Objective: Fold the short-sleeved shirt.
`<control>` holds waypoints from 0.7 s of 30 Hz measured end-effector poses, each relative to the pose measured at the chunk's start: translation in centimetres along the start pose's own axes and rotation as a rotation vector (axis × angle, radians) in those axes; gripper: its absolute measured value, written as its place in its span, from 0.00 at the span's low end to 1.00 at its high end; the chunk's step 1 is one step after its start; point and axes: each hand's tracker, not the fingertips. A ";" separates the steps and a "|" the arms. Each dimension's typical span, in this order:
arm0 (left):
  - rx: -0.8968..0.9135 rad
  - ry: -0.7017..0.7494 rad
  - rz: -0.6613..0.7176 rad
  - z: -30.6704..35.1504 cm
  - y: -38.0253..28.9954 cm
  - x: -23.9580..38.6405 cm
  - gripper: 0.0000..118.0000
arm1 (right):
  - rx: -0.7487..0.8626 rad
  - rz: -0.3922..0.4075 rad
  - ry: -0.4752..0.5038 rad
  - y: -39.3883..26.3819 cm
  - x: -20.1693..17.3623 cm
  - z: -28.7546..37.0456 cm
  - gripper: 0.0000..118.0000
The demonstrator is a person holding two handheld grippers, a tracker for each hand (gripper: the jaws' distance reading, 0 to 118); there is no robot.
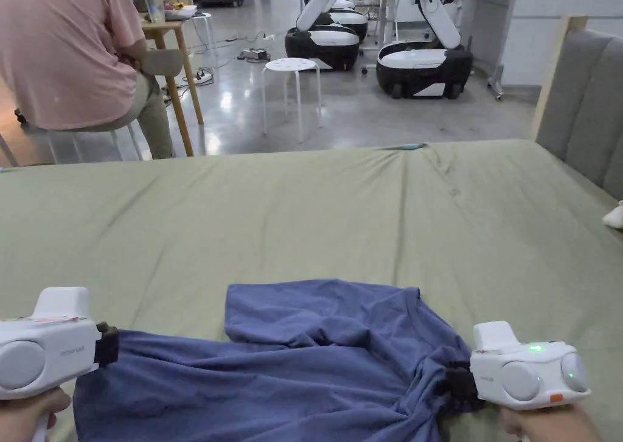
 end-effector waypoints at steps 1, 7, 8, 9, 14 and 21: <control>-0.003 0.004 -0.005 0.2 -0.1 0.0 0.00 | 0.006 0.026 0.010 0.2 0.0 0.8 0.54; 0.028 0.061 -0.075 1.6 -0.7 -0.1 0.00 | 0.065 -0.031 0.033 0.3 0.8 5.6 0.06; 0.047 0.076 -0.096 2.4 -0.6 -0.1 0.00 | 0.104 -0.030 0.014 0.6 0.9 7.5 0.06; 0.048 0.066 -0.107 3.2 -0.3 -0.2 0.00 | 0.136 -0.046 0.018 0.9 1.2 8.8 0.06; 0.189 0.184 -0.164 7.2 2.0 -0.1 0.00 | 0.374 -0.022 -0.076 4.3 0.5 16.5 0.06; 0.289 0.354 -0.256 11.3 8.6 -1.5 0.00 | 0.598 0.101 -0.273 11.7 -1.5 23.8 0.06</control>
